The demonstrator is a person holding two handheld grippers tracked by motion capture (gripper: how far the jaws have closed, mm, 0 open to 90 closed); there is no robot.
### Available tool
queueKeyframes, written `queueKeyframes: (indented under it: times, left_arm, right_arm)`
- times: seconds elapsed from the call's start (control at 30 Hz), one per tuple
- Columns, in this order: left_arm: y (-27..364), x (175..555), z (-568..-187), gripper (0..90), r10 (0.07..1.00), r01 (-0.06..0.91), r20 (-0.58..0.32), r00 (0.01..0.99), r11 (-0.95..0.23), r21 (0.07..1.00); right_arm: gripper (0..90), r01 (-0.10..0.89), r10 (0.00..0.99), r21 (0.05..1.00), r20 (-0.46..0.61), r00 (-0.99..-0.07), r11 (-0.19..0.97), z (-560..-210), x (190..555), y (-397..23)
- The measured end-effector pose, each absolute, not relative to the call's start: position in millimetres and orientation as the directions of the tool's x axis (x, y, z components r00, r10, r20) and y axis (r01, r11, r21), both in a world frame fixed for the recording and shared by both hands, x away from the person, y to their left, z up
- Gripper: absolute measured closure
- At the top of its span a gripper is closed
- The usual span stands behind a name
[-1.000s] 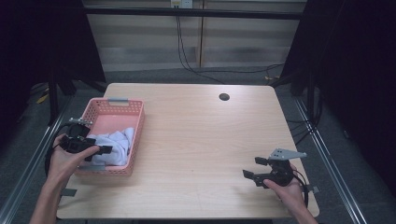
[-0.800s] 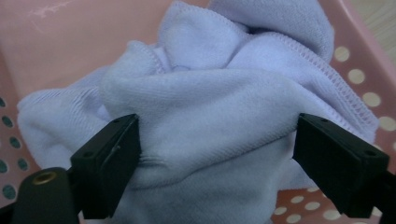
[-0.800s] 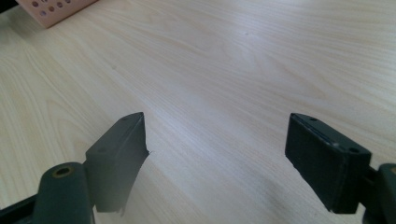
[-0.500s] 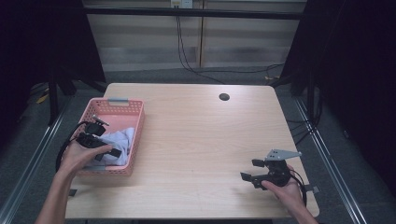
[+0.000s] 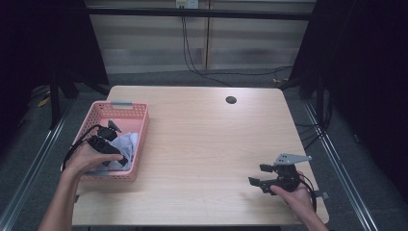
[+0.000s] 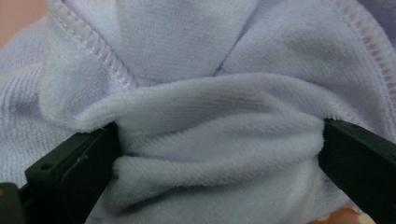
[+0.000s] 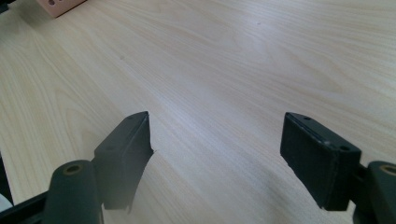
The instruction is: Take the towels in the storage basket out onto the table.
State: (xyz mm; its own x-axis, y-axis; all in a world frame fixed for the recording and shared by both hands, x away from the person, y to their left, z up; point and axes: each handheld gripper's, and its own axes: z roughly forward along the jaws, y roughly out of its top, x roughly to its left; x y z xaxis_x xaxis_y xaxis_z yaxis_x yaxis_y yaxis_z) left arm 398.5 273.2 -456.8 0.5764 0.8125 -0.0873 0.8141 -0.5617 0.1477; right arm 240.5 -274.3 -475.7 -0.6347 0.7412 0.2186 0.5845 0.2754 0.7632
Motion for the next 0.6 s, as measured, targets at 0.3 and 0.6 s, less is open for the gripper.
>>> queueKeyframes:
  times: [0.3,0.6]
  left_arm:
    - [266.2,401.7,-459.2,15.2,0.816,0.813,-0.014,0.578,-0.574,0.102]
    - [274.1,401.2,-452.9,39.7,0.820,0.815,-0.031,0.572,-0.563,0.137]
  right_arm:
    - [26.0,0.577,0.731,0.767,0.219,-0.647,0.281,-475.5,238.8,-273.1]
    - [26.7,0.576,0.727,0.768,0.221,-0.650,0.281,-475.3,238.0,-274.6]
